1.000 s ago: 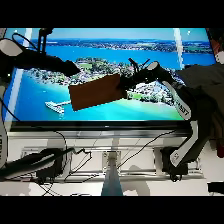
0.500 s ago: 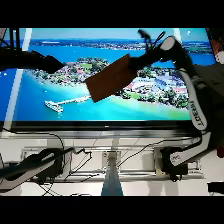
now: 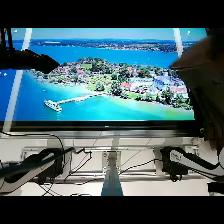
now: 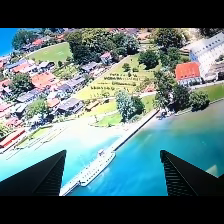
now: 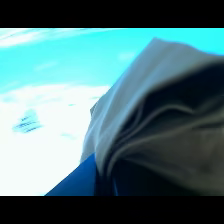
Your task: Fold the clothes and pants, and hang the long-sleeved shirts on hangers.
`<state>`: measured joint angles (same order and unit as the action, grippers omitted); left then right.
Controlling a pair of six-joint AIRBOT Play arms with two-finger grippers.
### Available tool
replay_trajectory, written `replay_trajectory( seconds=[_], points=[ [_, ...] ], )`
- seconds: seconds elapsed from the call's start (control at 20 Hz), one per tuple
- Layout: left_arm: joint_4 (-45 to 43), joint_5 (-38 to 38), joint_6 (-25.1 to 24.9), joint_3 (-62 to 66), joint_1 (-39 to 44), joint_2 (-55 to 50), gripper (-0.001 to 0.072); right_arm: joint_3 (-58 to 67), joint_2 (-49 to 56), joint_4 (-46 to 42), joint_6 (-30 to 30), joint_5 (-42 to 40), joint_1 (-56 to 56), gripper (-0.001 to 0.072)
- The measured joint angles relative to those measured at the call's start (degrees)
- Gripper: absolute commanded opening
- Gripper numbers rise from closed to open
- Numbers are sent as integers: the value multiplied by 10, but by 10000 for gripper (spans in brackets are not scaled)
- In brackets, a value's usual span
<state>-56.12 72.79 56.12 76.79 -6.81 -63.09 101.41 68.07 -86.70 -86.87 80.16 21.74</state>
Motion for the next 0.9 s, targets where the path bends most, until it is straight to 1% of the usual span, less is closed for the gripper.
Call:
replay_trajectory(
  seconds=[0.1,0.15,0.2,0.25,0.3,0.4,0.55,0.6,0.7,0.75,0.8,0.85,0.9],
  points=[
    [0,0,0,0,0,0,634,3,-32,-31,-4,19,83,14],
    [0,0,0,0,0,0,633,4,-43,-42,-6,33,123,38],
    [0,0,0,0,0,0,634,5,-51,-52,-8,56,162,190],
    [0,0,0,0,0,0,633,5,-56,-56,-8,75,194,448],
    [0,0,0,0,0,0,633,5,-59,-59,-9,95,224,579],
    [0,0,0,0,0,0,633,5,-63,-60,-10,123,265,577],
    [0,0,0,0,0,0,634,5,-63,-38,-11,143,295,528],
    [0,0,0,0,0,0,633,4,-62,-17,-11,145,298,438],
    [0,0,0,0,0,0,634,4,-56,27,-11,151,290,306],
    [0,0,0,0,0,0,633,4,-53,49,-11,154,275,247],
    [0,0,0,0,0,0,633,4,-50,74,-11,154,252,173],
    [0,0,0,0,0,0,633,4,-47,94,-11,156,223,118],
    [0,0,0,0,0,0,633,4,-45,106,-11,157,184,99]
  ],
)
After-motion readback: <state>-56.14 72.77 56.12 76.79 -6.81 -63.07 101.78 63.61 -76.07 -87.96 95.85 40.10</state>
